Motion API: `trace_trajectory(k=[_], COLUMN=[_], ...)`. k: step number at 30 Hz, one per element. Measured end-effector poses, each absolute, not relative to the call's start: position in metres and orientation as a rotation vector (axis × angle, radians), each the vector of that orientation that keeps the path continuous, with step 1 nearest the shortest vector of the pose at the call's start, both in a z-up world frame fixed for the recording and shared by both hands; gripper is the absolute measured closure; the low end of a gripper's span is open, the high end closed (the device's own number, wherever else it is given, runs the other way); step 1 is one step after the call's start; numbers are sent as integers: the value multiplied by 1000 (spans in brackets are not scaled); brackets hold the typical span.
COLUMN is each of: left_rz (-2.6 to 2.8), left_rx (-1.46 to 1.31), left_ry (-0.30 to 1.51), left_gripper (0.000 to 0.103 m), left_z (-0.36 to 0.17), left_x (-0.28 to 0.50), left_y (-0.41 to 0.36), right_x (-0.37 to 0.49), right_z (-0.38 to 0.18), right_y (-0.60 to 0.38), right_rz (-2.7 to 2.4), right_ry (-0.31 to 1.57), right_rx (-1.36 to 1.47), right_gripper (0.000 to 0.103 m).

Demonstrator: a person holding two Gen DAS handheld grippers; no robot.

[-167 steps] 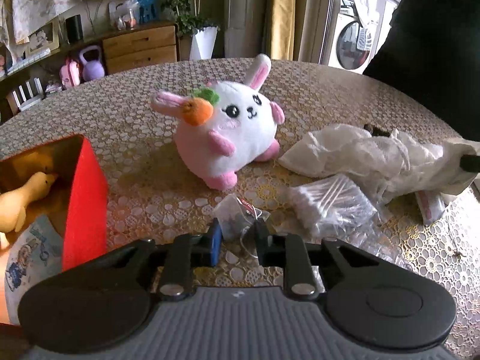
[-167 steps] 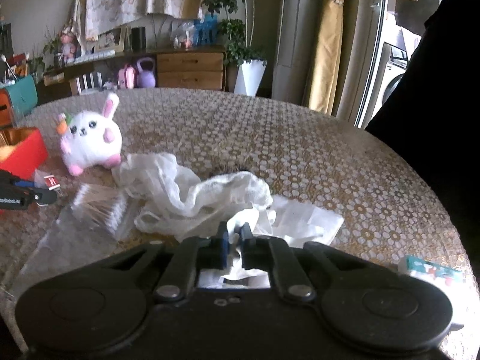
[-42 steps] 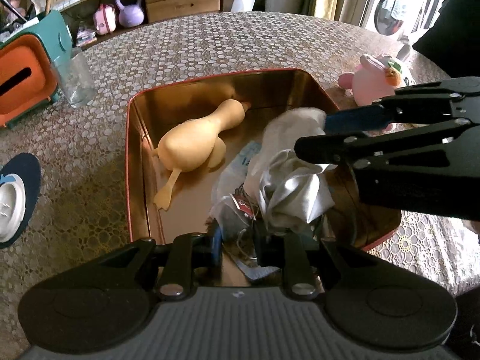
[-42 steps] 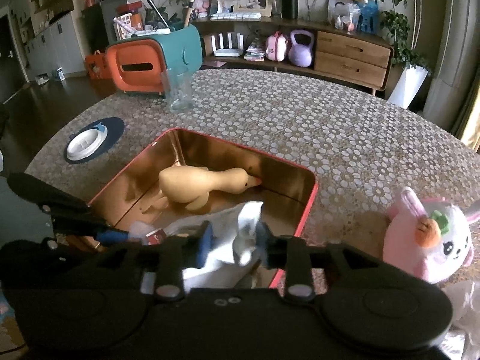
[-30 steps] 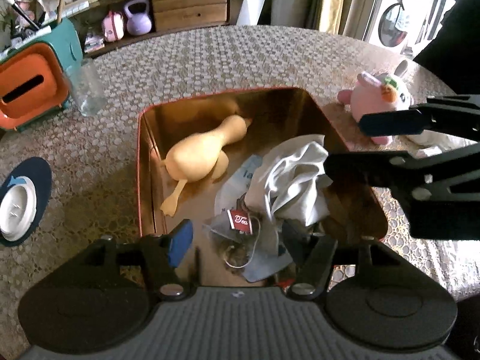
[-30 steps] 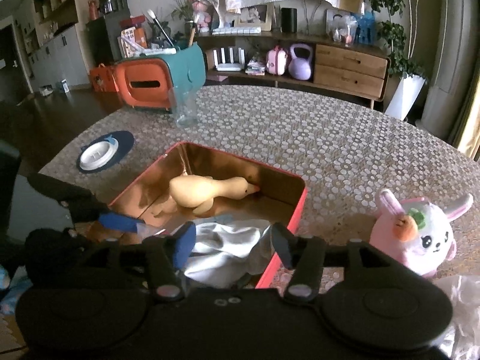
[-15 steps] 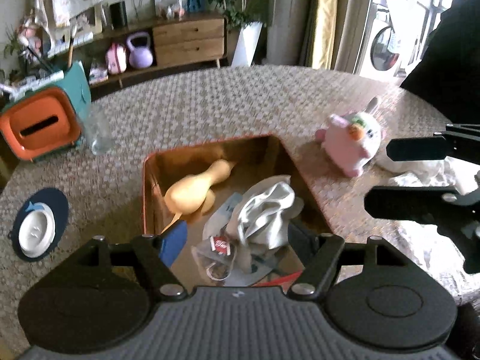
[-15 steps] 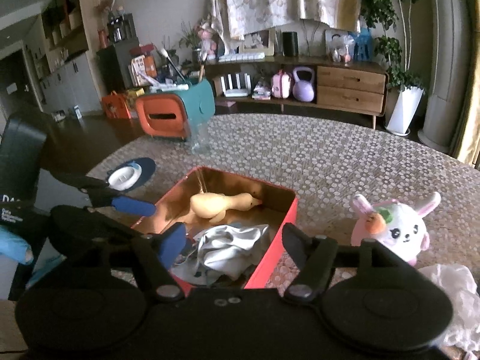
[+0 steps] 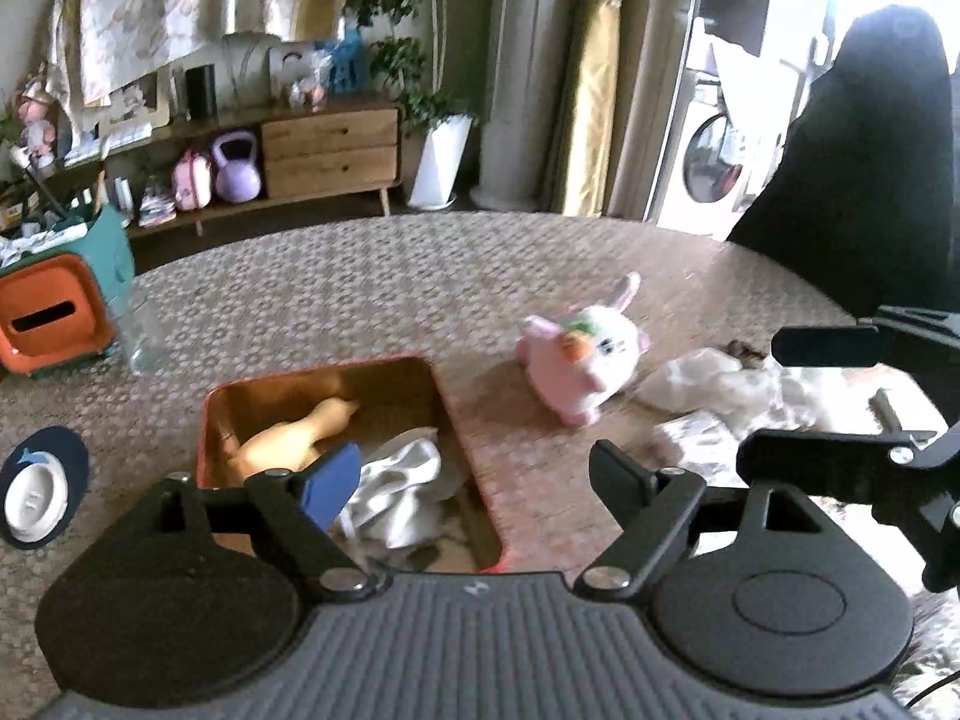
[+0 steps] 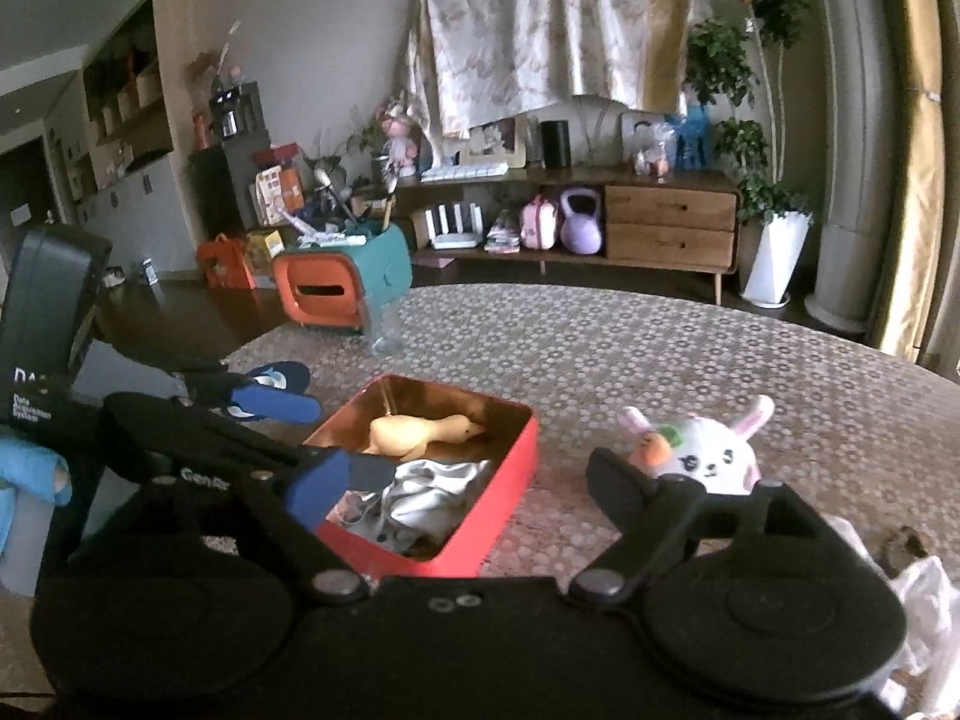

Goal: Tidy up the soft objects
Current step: 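Move both tools back toward the white cloth and plastic bags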

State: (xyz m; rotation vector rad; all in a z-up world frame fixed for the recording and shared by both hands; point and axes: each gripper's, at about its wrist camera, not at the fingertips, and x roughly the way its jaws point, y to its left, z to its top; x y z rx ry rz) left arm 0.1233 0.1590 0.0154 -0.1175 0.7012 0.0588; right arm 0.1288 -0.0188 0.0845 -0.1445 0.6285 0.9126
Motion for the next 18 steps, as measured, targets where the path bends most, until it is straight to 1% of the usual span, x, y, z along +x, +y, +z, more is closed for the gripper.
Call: trace_trajectory(k=[5,14,18], left_rz=[17,-61,-96], left_rx=[-124,-159,-182], left_ry=[667,626,628], left_gripper=[19,7,0], left_z=[23,22,18], left_x=[123,129,138], left_y=[134,98,85], right_x=[121,118,122], right_z=[92,95,93], right_y=[-51,-111,-142], right_rz=[879,805,751], right_ry=[594,571,568], right_rx=[-135,-104,-95], right_gripper=[8,2,1])
